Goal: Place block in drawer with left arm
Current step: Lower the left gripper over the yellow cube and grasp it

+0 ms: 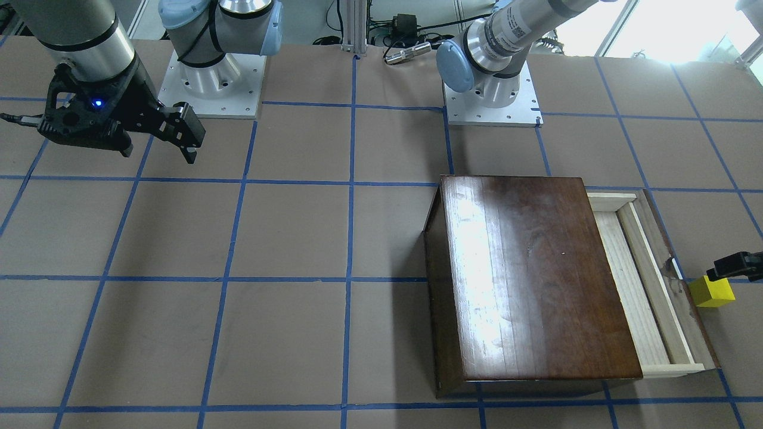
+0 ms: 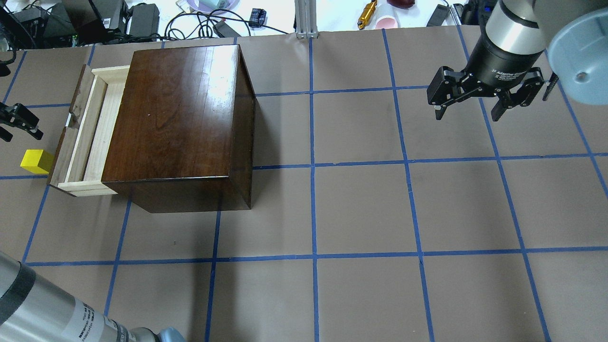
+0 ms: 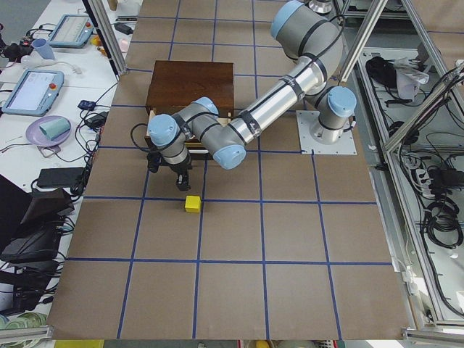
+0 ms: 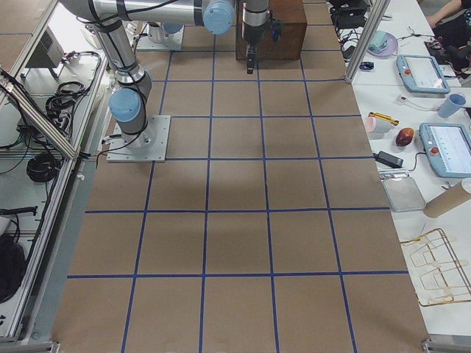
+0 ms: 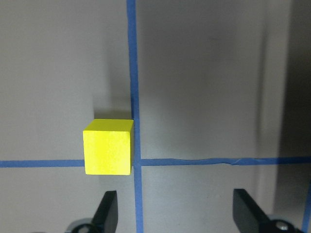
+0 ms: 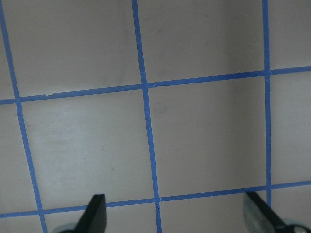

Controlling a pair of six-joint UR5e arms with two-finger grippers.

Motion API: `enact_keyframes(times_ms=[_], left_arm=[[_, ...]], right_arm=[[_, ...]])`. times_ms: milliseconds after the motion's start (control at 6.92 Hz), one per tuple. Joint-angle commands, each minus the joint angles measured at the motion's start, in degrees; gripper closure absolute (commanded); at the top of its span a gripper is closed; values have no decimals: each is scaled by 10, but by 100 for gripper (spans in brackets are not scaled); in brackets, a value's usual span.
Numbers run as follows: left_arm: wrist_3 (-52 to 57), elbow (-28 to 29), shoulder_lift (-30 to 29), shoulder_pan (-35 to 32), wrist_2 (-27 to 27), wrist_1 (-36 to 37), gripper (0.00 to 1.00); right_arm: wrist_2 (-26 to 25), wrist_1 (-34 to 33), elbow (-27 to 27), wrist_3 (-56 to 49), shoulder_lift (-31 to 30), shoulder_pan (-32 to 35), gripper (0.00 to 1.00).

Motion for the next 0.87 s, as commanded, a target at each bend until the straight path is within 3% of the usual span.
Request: enact_keyframes(times_ms=[0, 723], left_arm=[[40, -1, -26, 20, 1, 37, 15], [81, -8, -64, 32, 2, 71, 12]], right_arm=[[0, 0, 0, 0, 0, 0, 0], [0, 0, 0, 0, 0, 0, 0]])
